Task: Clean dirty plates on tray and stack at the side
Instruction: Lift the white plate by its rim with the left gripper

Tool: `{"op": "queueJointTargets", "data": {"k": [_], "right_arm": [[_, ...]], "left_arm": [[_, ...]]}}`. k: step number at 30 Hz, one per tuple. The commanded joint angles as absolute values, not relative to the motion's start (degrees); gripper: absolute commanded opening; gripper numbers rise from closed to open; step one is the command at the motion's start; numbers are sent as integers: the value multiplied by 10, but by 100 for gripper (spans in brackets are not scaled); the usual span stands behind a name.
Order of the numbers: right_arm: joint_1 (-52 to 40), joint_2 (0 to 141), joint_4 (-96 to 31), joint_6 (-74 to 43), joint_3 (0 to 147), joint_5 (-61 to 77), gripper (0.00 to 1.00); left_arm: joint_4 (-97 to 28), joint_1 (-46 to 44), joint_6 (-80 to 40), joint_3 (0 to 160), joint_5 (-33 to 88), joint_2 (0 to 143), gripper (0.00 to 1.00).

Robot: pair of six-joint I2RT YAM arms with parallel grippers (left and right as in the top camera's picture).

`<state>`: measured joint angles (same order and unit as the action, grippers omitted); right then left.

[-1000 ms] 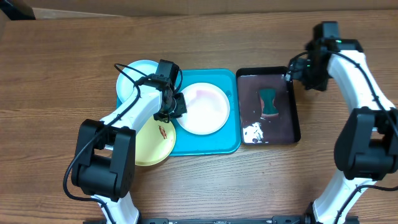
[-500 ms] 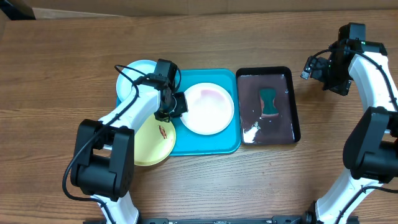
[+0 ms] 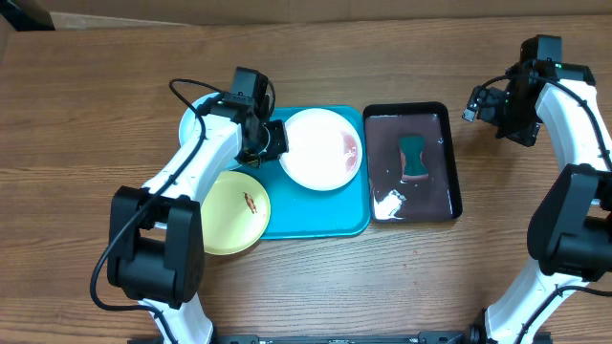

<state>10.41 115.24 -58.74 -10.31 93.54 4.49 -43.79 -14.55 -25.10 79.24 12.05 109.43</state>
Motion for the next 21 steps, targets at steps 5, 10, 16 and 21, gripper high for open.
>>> {"op": "queueJointTargets", "data": {"k": [5,10,16,21], "right_arm": [[106,1138,-586,-105,943,46,100],[106,1138,-586,-105,943,46,100],[106,1138,-586,-105,943,46,100],[106,1138,-586,-105,943,46,100]], "left_arm": [[-439,-168,-240,792,83,1094,4],[-440,-177,-242,782,49,1094,4],[-446,-179,-243,780,41,1094,4],[-433,-195,-245,750,25,1094,4]]}}
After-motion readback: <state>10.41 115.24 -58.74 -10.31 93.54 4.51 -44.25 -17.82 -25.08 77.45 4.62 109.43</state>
